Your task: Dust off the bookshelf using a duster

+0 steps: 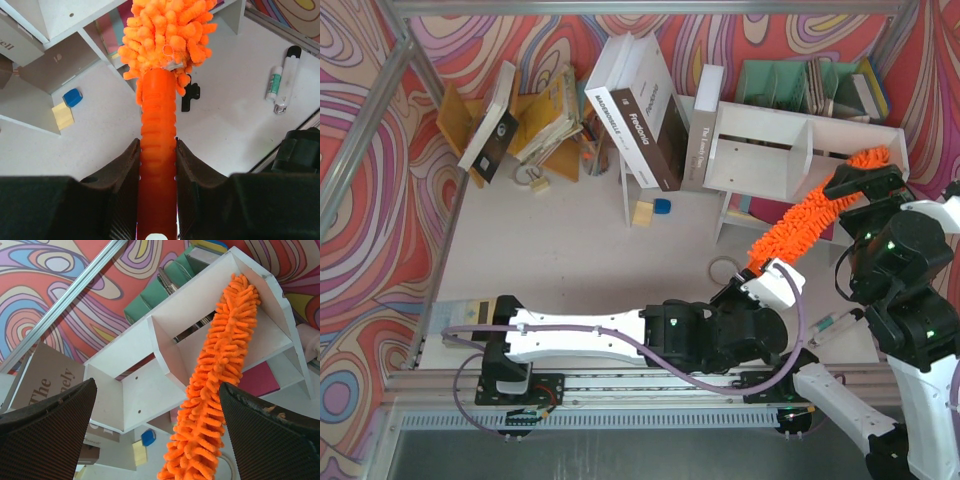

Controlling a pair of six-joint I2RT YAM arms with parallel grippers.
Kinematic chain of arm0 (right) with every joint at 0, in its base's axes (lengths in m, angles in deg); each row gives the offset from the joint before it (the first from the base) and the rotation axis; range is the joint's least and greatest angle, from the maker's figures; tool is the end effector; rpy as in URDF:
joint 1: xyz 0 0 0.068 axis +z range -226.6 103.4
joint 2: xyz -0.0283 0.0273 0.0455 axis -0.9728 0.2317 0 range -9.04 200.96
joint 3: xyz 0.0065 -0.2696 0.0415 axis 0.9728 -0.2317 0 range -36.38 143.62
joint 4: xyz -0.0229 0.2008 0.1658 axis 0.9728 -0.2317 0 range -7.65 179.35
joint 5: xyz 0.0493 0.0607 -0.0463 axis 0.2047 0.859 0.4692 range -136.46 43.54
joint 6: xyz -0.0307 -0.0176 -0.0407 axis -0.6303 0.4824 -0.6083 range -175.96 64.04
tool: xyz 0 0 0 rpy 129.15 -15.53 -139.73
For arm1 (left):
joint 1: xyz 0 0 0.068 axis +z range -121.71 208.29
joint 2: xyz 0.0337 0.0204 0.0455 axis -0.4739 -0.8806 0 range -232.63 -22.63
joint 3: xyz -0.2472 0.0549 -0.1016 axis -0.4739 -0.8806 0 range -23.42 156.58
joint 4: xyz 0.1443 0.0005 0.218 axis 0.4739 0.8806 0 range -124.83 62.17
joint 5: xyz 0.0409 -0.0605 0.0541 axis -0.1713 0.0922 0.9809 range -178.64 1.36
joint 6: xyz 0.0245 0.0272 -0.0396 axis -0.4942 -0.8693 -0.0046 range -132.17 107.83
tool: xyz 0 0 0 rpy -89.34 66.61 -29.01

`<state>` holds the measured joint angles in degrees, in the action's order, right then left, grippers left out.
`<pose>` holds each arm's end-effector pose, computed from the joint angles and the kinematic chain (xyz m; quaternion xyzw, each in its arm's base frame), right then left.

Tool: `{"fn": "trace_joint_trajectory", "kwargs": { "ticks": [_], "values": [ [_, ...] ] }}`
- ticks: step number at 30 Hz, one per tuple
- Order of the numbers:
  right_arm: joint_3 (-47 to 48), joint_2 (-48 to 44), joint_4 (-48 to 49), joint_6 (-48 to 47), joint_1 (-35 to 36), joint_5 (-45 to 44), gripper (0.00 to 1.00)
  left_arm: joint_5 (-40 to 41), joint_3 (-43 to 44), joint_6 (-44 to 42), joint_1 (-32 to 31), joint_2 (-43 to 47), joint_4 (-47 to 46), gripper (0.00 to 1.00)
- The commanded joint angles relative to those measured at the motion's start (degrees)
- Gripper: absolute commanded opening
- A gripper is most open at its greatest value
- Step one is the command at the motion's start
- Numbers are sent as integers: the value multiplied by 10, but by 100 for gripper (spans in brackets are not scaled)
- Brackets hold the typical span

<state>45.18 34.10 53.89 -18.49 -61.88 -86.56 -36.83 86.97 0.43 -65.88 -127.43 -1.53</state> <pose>0.0861 -0.0012 0.4985 0.3713 0.5852 0.0876 0.7155 -0.0019 -0.4113 0.4077 0.3317 0.7305 -0.1504 0.5776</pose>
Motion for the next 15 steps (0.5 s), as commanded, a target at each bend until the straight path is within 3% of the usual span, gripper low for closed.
{"fn": "trace_joint_trajectory", "kwargs": {
  "ticks": [1,4,8,15],
  "values": [
    [2,-3,2,-3,2,-12,99,90,-8,-17,-20,37,-104,0],
    [0,-5,2,-4,2,-13,99,143,-22,-44,-43,49,-136,0],
    [0,-7,2,-3,2,-13,99,186,-23,-8,-43,53,-97,0],
    [12,-4,3,-11,2,-19,99,157,42,121,-43,10,89,0]
  ]
}}
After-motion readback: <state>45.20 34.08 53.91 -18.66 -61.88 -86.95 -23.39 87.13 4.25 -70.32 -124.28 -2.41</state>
